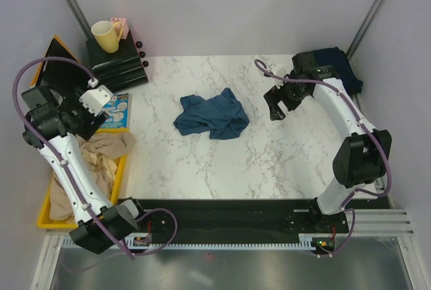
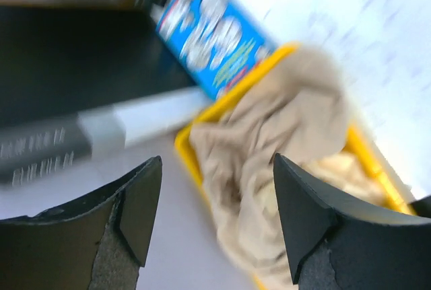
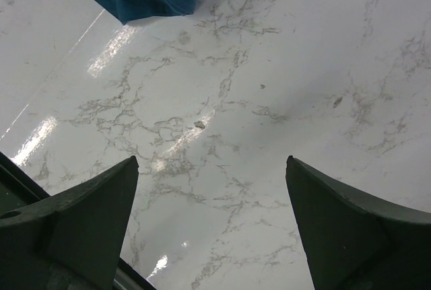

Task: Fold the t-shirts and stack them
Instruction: Flatten the tshirt out

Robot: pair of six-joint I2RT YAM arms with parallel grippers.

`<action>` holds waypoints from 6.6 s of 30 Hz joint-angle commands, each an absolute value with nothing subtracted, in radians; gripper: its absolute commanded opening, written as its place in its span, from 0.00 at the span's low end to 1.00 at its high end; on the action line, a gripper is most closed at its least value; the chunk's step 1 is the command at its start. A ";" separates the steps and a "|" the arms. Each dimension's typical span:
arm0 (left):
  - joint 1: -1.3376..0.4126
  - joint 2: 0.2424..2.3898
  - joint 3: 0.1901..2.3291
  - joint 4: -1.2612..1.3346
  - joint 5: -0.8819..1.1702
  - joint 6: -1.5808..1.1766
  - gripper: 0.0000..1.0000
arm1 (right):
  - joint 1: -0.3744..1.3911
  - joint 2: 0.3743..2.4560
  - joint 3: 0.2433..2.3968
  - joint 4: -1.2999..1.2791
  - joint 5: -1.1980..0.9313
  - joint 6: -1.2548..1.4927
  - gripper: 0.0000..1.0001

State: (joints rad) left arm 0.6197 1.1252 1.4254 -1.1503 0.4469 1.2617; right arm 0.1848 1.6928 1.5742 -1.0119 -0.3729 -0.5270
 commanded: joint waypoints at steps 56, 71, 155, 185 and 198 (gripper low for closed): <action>-0.009 1.643 1.358 -0.459 -0.020 0.308 0.64 | 0.870 2.066 1.772 -0.563 -0.176 -0.716 0.93; -0.002 1.614 1.350 -0.480 0.034 0.313 0.64 | 0.854 2.373 1.985 -0.526 -0.117 -0.729 0.82; -0.505 2.356 2.034 -0.368 0.344 0.466 0.74 | 0.511 1.427 1.396 -0.098 0.730 -1.132 0.00; -0.506 2.421 2.155 -0.417 0.554 0.459 0.80 | 0.482 1.457 1.401 -0.098 0.707 -1.115 0.00; -0.493 2.389 2.163 -0.437 0.373 0.450 0.02 | 0.480 1.454 1.407 -0.086 0.732 -1.124 0.00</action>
